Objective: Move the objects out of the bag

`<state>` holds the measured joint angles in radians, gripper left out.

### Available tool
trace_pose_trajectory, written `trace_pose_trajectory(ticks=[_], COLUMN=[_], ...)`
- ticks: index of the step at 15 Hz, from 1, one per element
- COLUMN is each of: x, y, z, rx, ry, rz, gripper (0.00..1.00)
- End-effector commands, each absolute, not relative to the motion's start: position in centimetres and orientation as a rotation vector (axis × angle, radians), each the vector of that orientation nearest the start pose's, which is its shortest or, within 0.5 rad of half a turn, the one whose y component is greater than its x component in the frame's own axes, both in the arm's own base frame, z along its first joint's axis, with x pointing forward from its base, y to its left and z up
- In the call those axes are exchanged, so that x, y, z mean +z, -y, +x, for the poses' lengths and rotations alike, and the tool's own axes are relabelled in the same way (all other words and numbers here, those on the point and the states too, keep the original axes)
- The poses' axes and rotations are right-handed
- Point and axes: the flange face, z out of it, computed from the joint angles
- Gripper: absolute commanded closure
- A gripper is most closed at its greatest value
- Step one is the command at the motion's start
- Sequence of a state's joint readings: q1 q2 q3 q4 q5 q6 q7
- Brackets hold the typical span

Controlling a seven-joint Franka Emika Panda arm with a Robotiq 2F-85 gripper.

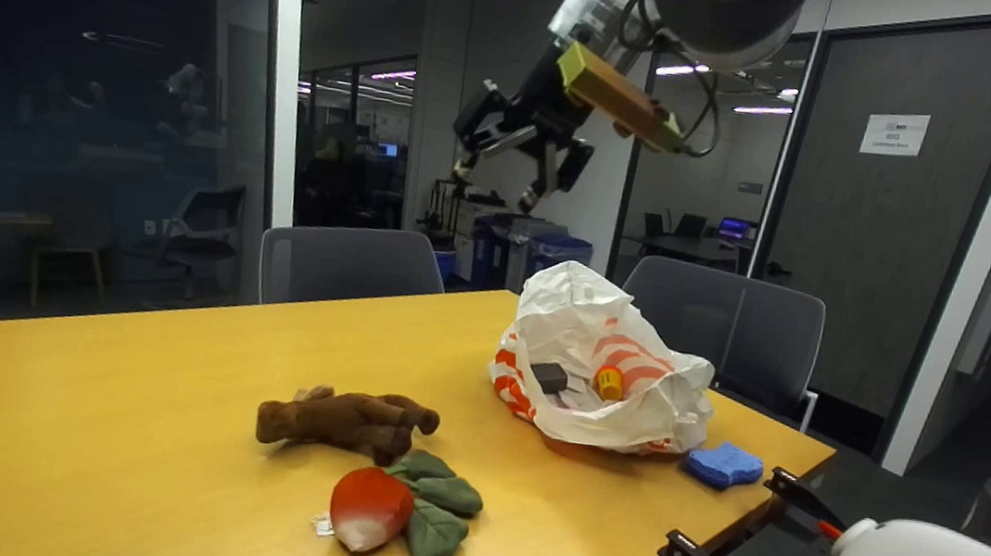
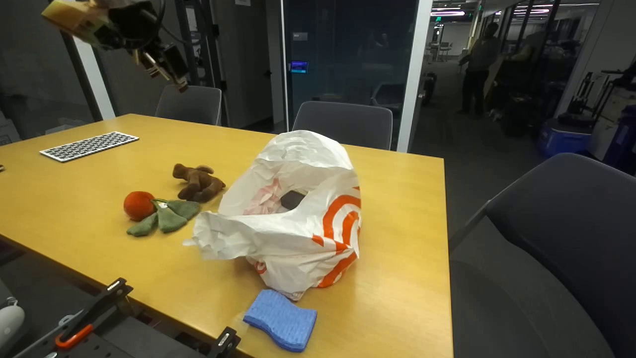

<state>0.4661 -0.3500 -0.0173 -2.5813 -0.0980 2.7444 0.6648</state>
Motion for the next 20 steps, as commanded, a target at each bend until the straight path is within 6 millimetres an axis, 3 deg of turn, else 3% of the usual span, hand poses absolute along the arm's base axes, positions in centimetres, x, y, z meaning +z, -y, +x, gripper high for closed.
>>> trace_pose_trajectory(ticks=[1, 4, 7, 10, 13, 20], x=[45.5, 41.0, 35.9, 30.7, 27.0, 20.9], y=[-12.2, -5.9, -2.4, -0.9, -0.2, 2.8], z=[42.6, 44.1, 44.5, 44.5, 44.7, 46.9], rx=[-0.611, -0.423, -0.202, 0.0, 0.115, -0.057], ry=[-0.486, -0.736, -0.907, -0.968, -0.978, -1.236], rz=[-2.884, -2.914, -2.929, -2.928, -2.916, -2.983], gripper=[0.0, 0.0, 0.0, 0.0, 0.0, 0.0])
